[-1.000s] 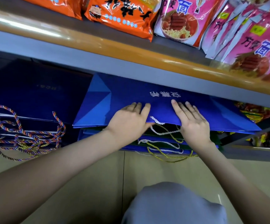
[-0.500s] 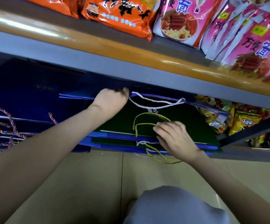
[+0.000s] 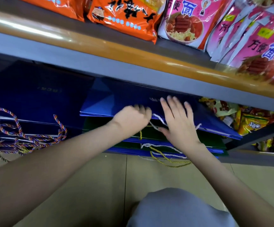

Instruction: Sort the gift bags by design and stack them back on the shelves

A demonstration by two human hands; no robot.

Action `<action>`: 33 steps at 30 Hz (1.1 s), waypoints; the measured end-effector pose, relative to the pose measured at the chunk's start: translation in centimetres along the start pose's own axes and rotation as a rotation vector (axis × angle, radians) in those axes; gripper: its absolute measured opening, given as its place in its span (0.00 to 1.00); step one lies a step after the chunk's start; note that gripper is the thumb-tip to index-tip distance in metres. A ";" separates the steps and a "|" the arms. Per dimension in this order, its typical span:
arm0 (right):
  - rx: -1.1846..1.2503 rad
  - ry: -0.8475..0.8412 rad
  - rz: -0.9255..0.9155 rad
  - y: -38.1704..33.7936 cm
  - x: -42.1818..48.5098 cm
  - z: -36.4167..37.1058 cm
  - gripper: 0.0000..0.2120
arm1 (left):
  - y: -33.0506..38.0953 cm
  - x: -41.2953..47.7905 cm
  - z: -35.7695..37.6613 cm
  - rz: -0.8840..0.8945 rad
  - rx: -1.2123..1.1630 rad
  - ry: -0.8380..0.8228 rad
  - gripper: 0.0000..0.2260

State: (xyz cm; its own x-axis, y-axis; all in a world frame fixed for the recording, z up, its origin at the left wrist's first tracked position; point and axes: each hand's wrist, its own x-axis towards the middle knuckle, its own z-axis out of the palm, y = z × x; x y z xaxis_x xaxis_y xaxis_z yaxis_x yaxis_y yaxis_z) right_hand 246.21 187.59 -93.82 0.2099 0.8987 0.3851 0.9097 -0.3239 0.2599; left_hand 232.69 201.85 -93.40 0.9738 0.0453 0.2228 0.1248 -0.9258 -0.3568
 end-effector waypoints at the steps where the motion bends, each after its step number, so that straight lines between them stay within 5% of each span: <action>1: 0.018 -0.111 0.013 0.6 -0.3 0.6 0.38 | 0.8 0.0 1.3 0.031 -0.007 0.010 0.11; 3: 0.041 -0.323 0.007 1.6 -1.4 1.6 0.35 | 1.8 -0.4 2.6 0.090 -0.028 0.002 0.16; 6: -0.037 -0.642 -0.018 3.0 -3.6 3.0 0.35 | 2.2 -1.7 3.8 0.170 -0.184 -0.288 0.27; 9: 0.223 -0.801 0.043 3.6 -4.4 2.9 0.33 | 1.2 -3.4 4.2 0.123 -0.184 -0.381 0.31; 12: 0.499 -0.823 -0.009 3.4 -4.7 2.7 0.33 | 0.7 -4.5 4.9 0.066 -0.153 -0.353 0.31; 18: 0.310 -0.668 -0.128 3.0 -4.6 5.0 0.30 | 0.4 -5.4 6.1 0.061 -0.084 -0.297 0.28; 22: 0.374 -0.629 -0.146 2.5 -4.3 4.6 0.28 | 0.0 -5.8 7.0 0.109 -0.029 -0.134 0.19; 25: 0.430 -0.617 -0.145 1.8 -3.8 4.6 0.25 | -0.5 -6.2 6.9 0.042 -0.141 -0.100 0.21; 30: 0.388 -0.681 -0.180 1.3 -3.0 6.0 0.26 | -2.5 -6.7 6.3 -0.059 -0.266 -0.378 0.28; 33: 0.359 -0.709 -0.189 1.7 -2.6 5.5 0.29 | -2.8 -6.7 6.8 -0.019 -0.177 -0.352 0.31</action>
State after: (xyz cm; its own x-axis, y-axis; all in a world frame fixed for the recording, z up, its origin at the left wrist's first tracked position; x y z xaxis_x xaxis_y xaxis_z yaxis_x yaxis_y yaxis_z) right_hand 249.19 186.37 -99.24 0.1089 0.9412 -0.3198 0.9865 -0.1419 -0.0816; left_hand 227.08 206.65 -100.08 0.9812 0.1601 -0.1082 0.1382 -0.9727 -0.1864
